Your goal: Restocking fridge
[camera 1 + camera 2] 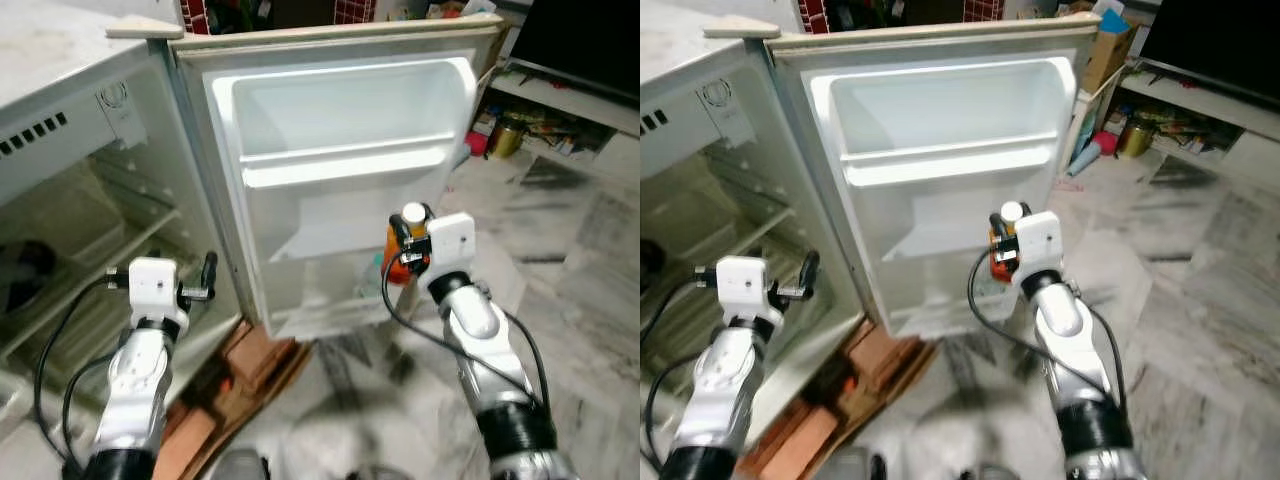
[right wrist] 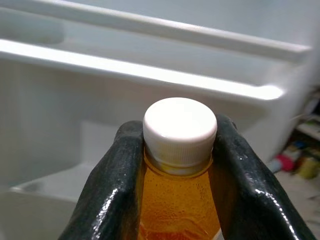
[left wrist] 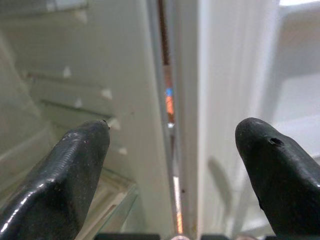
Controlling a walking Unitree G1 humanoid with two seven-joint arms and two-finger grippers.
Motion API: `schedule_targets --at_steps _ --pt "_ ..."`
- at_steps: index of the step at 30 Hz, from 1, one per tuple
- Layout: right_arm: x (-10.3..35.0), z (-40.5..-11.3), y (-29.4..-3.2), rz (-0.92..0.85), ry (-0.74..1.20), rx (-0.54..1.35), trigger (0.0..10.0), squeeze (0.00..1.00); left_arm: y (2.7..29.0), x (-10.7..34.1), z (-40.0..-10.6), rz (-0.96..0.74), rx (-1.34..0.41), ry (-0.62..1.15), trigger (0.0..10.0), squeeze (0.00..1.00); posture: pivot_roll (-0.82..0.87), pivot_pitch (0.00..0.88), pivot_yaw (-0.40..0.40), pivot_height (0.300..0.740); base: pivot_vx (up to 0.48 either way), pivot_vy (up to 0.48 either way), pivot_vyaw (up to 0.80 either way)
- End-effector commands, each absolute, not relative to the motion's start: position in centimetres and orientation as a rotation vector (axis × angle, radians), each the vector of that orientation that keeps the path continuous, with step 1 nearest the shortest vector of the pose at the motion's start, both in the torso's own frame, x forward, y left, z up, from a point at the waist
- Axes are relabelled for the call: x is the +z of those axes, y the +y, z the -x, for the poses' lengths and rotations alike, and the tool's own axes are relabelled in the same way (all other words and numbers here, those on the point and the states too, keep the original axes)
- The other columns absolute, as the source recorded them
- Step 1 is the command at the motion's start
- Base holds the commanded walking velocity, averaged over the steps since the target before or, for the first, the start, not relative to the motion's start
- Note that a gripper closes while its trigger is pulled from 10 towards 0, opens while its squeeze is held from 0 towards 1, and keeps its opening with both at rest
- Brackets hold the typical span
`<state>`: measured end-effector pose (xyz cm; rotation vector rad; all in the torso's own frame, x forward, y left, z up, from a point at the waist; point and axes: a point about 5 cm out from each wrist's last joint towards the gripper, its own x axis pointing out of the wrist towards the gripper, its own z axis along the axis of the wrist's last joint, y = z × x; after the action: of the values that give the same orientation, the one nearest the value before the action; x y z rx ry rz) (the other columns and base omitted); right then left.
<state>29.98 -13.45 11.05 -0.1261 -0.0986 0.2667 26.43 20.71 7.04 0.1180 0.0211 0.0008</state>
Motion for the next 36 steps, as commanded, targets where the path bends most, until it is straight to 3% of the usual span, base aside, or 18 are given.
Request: schedule_targets --at_steps 1,11,18,36 --pt "11.58 -30.04 -12.90 0.120 -0.122 0.296 10.0 0.00 20.89 6.84 -26.23 -0.123 0.012 0.035 10.0 0.00 0.05 0.034 -0.039 0.740 0.000 0.000 0.00" --pt "11.73 -29.90 -12.50 0.125 -0.137 0.333 10.0 0.00 20.98 6.85 -26.29 -0.138 0.014 0.032 10.0 0.00 0.05 0.030 -0.042 0.740 0.215 0.000 0.00" --pt "11.76 -30.05 -12.65 0.120 -0.133 0.326 10.0 0.00 20.88 6.81 -26.38 -0.132 0.015 0.034 10.0 0.00 0.05 0.028 -0.043 0.740 0.273 0.000 0.46" --pt "11.55 -30.19 -13.31 0.141 -0.116 0.278 10.0 0.00 20.64 6.79 -26.12 -0.116 0.008 0.031 10.0 0.00 0.05 0.039 -0.046 0.740 0.000 0.000 0.00"
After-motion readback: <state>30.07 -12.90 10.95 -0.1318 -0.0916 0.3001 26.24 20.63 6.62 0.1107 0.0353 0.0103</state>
